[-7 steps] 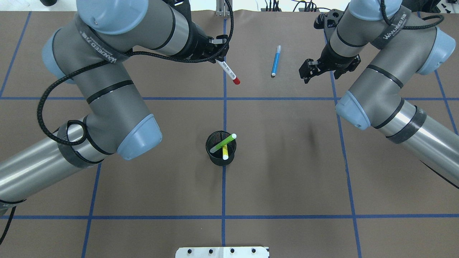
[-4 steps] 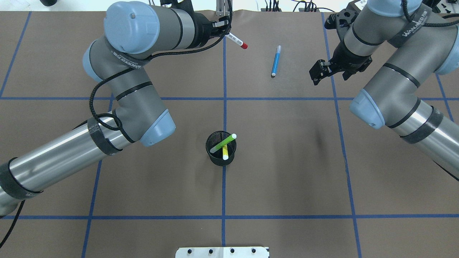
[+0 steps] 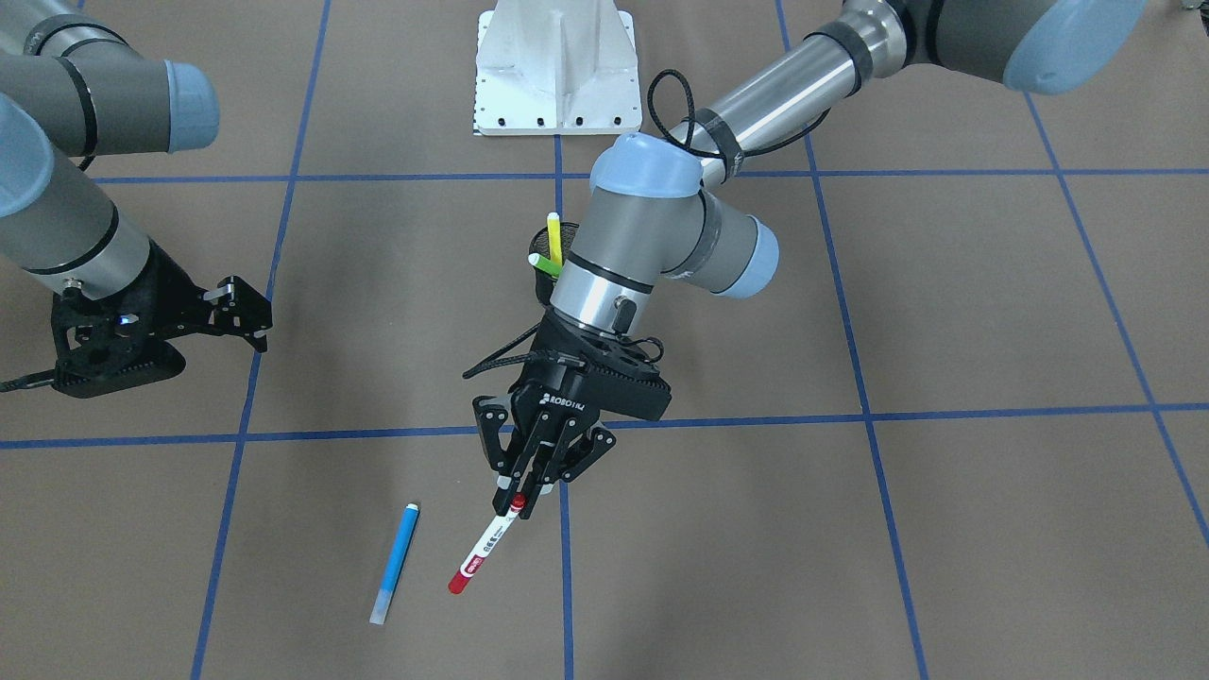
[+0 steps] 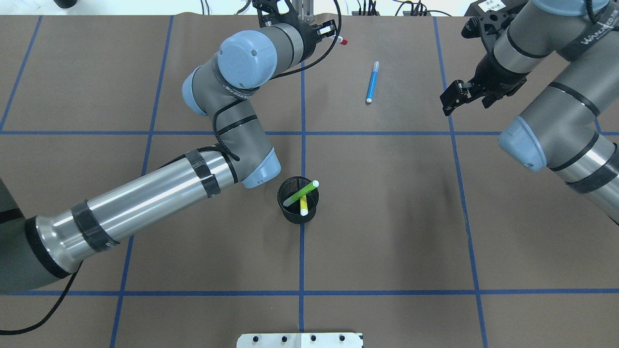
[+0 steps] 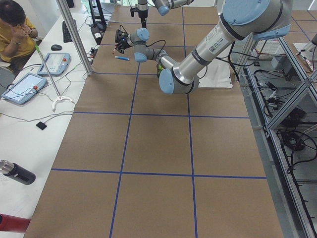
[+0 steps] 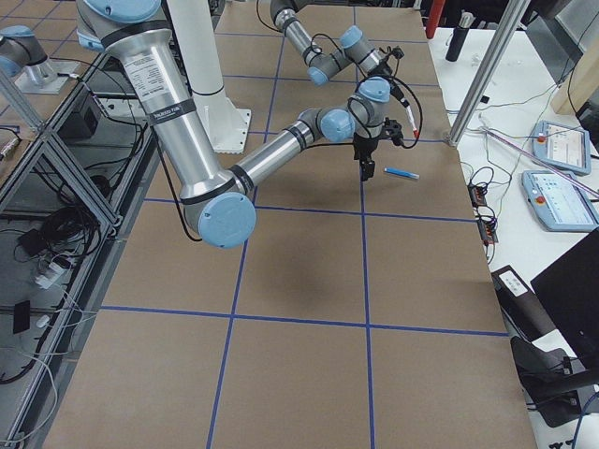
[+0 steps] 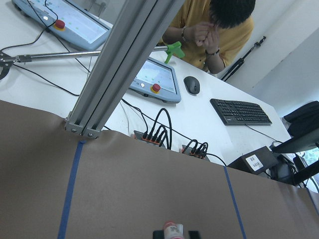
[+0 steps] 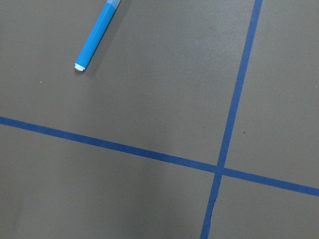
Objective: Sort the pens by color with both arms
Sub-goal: 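Place the red-capped marker beside the blue marker and release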
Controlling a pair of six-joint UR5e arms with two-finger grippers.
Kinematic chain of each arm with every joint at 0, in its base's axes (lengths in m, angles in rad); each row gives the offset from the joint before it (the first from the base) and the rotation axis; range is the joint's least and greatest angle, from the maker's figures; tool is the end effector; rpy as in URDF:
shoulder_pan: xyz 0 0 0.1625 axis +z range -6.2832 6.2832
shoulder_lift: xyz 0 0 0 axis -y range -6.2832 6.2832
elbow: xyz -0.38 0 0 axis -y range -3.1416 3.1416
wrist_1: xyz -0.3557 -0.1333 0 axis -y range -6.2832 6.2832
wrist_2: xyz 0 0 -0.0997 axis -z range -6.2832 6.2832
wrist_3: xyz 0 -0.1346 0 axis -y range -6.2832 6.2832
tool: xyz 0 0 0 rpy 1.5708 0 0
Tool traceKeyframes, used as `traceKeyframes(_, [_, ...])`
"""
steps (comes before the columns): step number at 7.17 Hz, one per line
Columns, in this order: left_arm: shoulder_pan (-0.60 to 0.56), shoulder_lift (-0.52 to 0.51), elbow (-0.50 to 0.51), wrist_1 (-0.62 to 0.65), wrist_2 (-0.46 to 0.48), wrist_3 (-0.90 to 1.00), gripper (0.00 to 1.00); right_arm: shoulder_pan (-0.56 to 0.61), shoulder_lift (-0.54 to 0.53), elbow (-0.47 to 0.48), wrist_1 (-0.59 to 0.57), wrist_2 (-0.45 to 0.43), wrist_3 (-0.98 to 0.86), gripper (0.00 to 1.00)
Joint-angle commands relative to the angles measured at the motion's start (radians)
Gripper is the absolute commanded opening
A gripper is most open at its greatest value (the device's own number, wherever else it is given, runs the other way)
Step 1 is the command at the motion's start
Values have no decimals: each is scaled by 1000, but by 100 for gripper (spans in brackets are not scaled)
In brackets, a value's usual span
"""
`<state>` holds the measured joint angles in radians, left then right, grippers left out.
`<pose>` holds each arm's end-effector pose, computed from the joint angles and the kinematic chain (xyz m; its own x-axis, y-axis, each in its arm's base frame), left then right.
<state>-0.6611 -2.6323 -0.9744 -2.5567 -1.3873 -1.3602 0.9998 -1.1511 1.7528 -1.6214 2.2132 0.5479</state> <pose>0.5290 -0.6115 0.1051 0.2483 0.0672 -0.9663 0.7105 0.6655 0.2289 -0.2743 -0.5244 0.3478 0.6702 -0.2213 0.7085 0.1305 0.9748 0.1811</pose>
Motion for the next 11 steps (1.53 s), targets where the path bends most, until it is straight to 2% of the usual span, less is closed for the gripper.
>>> traceKeyframes(1, [30,-96,197,-45,59,1,0,17,-44,20,0,22,-32,100])
traceKeyframes(3, [64,-179,369,-94,125,0,0,17,-47,30,0,23,-31,100])
traceKeyframes(6, [74,-202,398,-102,123,0,0,17,-45,27,0,20,-31,100])
traceKeyframes(8, [75,-202,402,-102,120,0,43,17,-44,28,0,19,-29,100])
traceKeyframes(10, [81,-201,402,-102,122,0,62,17,-44,28,0,19,-29,100])
traceKeyframes(11, [86,-201,401,-102,122,0,68,16,-42,28,0,19,-28,100])
